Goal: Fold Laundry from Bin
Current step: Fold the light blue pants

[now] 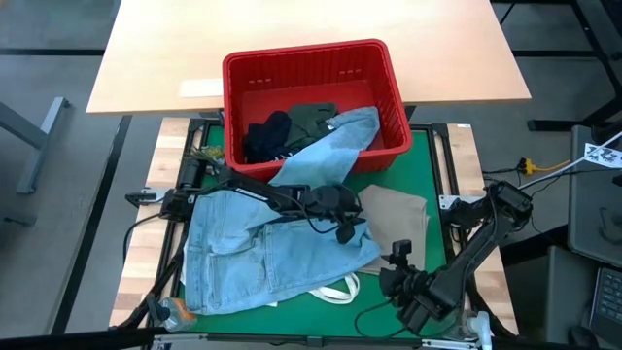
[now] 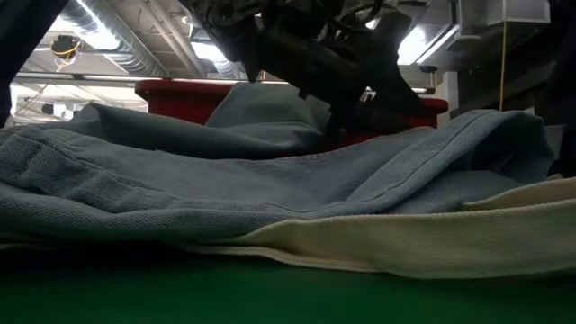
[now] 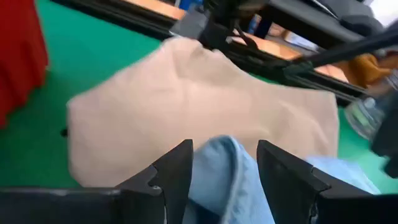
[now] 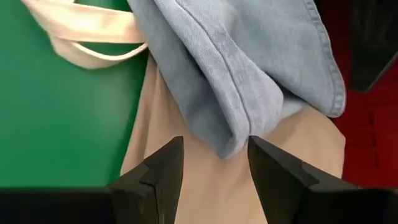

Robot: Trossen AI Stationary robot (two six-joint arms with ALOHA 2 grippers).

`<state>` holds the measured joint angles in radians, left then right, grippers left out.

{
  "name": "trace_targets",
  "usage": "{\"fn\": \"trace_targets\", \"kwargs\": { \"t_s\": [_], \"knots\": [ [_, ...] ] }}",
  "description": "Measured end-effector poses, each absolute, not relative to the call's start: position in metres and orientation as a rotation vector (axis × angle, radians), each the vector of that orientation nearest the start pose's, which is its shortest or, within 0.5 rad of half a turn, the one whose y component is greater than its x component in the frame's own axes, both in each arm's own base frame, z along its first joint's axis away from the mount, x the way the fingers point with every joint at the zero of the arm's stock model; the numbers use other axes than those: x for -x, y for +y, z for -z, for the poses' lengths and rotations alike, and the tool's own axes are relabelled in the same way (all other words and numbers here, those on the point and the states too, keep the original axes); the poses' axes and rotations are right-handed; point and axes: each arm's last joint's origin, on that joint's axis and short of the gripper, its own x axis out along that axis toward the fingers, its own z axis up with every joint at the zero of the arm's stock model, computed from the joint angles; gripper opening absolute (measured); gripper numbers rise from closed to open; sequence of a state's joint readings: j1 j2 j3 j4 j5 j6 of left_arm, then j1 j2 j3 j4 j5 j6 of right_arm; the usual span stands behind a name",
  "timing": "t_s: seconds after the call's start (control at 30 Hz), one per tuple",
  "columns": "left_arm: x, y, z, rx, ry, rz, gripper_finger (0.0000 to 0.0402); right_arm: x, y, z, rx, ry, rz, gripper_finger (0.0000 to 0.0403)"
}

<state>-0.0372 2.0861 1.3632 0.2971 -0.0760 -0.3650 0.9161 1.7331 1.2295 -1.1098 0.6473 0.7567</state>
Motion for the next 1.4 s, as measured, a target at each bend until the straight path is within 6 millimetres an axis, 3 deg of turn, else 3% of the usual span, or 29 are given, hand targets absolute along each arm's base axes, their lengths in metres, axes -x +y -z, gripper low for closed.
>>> {"fn": "trace_targets", "kwargs": {
  "t_s": [0.27,0.47,0.8,0.97,1.1,1.4],
  "knots": [
    [-0.461,-0.015,-0.170,0.357,0.448,-0.128,0.0173,-0.197,0.224,-0.192,0.481,0.991,0.279,0.0177],
    [-0.460,-0.017,-0.170,0.370,0.465,-0.071,0.0166,-0.199,0.217,-0.182,0.464,1.017,0.294,0.0177],
    [-0.461,-0.018,-0.170,0.378,0.464,-0.042,0.0084,-0.217,0.202,-0.179,0.373,1.061,0.327,0.0172],
    [-0.461,-0.018,-0.170,0.379,0.465,-0.042,0.0018,-0.218,0.203,-0.179,0.365,1.058,0.322,0.0105],
    [-0.460,-0.018,-0.170,0.373,0.464,-0.069,0.0007,-0.214,0.207,-0.179,0.362,1.074,0.295,0.0019],
    [-0.460,-0.016,-0.169,0.362,0.462,-0.120,0.0002,-0.198,0.223,-0.179,0.256,1.122,0.246,0.0017]
  ]
}}
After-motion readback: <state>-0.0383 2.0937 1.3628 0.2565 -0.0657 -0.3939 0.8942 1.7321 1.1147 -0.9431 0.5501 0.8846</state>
